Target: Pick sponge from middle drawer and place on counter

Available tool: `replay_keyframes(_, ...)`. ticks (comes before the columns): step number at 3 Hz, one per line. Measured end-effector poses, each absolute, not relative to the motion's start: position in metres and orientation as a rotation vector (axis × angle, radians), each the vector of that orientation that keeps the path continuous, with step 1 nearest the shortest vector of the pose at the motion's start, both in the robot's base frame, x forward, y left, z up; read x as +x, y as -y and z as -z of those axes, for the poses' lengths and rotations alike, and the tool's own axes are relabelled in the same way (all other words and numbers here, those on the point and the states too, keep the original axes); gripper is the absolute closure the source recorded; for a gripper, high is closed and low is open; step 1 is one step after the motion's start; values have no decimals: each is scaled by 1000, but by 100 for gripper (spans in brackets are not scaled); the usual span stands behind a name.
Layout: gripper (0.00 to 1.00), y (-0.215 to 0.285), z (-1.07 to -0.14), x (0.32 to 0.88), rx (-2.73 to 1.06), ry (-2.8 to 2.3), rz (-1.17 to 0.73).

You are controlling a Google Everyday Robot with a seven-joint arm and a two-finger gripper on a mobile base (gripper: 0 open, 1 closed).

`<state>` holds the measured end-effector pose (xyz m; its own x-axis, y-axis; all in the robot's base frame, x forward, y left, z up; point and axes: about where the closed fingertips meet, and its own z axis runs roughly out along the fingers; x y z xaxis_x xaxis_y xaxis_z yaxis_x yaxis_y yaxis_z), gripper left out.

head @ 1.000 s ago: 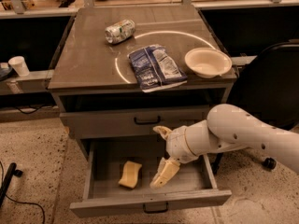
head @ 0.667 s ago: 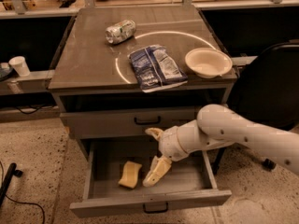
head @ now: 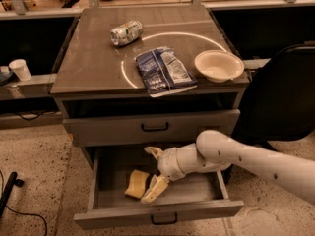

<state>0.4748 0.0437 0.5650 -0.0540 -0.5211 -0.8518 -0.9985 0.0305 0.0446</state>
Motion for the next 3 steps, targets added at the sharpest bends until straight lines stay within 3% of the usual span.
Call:
replay_keyframes(2, 0, -60, -496, 494, -1431, -1586, -753)
replay_keyframes(3, 16, -69, -486, 511, -1412, -1556, -729)
